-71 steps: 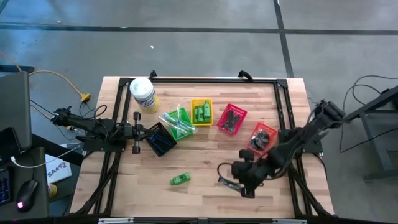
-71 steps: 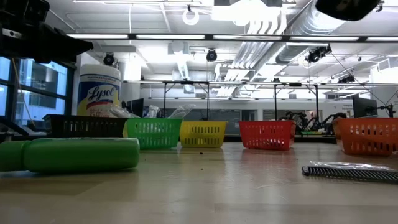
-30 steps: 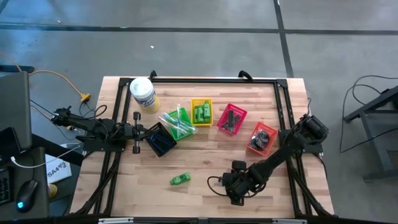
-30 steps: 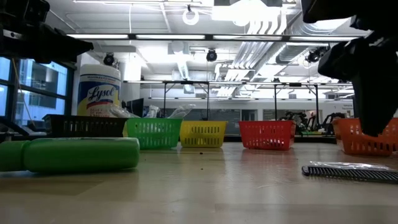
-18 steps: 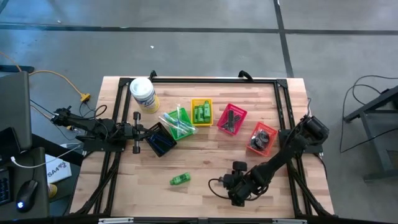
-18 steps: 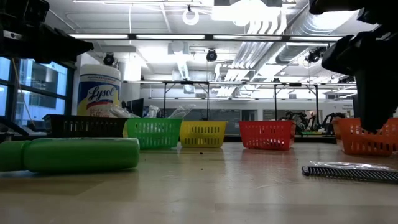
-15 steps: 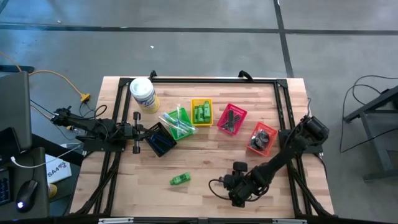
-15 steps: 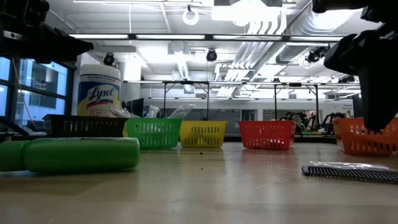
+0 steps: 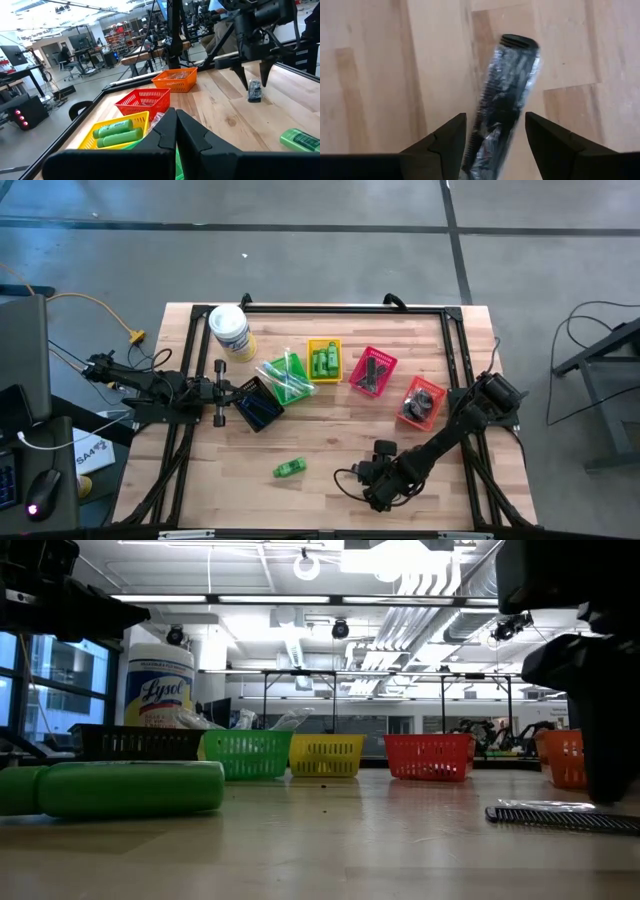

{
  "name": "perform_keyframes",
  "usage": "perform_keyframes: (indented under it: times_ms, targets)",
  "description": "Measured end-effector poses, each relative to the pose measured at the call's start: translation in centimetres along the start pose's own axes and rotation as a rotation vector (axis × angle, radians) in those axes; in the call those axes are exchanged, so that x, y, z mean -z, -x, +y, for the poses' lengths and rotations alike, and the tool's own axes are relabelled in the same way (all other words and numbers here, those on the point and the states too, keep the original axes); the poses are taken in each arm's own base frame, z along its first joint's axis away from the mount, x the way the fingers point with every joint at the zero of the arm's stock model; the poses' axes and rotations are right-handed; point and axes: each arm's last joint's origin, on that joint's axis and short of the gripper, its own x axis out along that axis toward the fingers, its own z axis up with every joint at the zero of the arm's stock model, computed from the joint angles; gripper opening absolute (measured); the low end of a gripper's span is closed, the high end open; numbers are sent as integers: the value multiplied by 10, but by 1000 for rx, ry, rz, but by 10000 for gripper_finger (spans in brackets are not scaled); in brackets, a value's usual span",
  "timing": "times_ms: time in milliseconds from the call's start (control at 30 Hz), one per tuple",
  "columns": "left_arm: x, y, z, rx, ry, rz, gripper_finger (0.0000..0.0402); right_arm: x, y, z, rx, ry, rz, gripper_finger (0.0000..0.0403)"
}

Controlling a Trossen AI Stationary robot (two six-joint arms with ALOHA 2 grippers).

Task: Pick & Place Travel size toiletries
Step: Put the black hair comb into the red bin

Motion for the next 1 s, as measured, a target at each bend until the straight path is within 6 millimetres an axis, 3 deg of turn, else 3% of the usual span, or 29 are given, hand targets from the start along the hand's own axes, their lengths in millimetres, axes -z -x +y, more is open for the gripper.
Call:
perform_keyframes:
  times_ms: [600,733,1000]
  targets:
    - [0,0,0,1,4,0,0,0,-1,-7,57,-13,14,189]
    - [0,0,0,0,4,0,0,1,-1,-9,77,-22,29,148]
    - [0,0,0,0,4,0,0,2,0,-10,90,-19,41,12]
